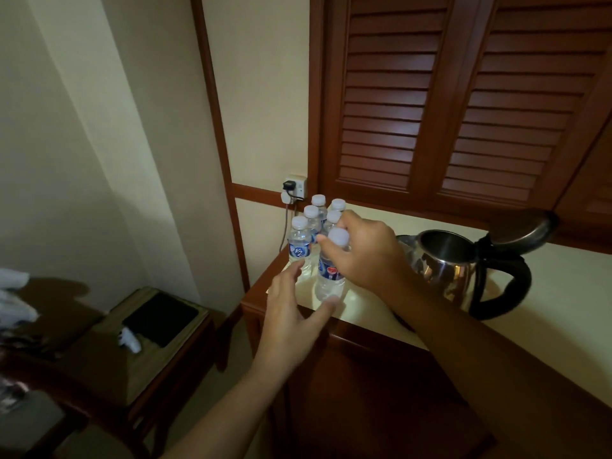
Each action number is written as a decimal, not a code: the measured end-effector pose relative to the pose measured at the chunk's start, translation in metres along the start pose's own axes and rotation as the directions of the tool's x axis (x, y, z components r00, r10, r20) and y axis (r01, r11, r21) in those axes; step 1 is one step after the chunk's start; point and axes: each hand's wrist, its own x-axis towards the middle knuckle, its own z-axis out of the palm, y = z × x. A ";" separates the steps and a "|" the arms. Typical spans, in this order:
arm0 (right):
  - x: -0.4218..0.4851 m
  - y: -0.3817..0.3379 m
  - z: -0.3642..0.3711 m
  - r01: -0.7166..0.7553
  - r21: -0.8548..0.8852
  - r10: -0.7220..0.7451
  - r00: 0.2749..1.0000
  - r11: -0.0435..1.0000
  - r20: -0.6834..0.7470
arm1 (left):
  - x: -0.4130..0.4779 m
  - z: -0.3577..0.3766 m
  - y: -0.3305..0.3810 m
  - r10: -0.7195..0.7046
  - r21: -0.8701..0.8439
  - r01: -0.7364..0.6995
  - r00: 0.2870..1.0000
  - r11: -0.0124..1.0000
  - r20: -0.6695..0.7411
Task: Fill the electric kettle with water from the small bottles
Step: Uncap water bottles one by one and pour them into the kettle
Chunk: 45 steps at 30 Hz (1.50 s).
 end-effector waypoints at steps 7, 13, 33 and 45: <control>-0.019 -0.006 -0.056 0.037 0.104 -0.022 0.989 0.994 -0.143 | -0.003 0.027 0.055 0.096 -0.259 -0.061 0.987 0.964 0.126; -0.039 0.010 -0.128 0.009 0.067 -0.012 0.999 0.998 0.048 | -0.001 0.044 0.080 0.161 -0.432 0.052 0.882 0.900 0.442; -0.097 0.043 -0.188 -0.022 0.198 0.016 0.999 0.980 0.033 | 0.014 0.081 0.098 0.264 -0.578 0.258 0.698 0.774 0.666; -0.207 0.104 -0.088 -0.583 -0.025 0.584 0.812 0.812 0.021 | 0.014 0.079 0.072 0.115 -0.488 0.166 0.861 0.857 0.496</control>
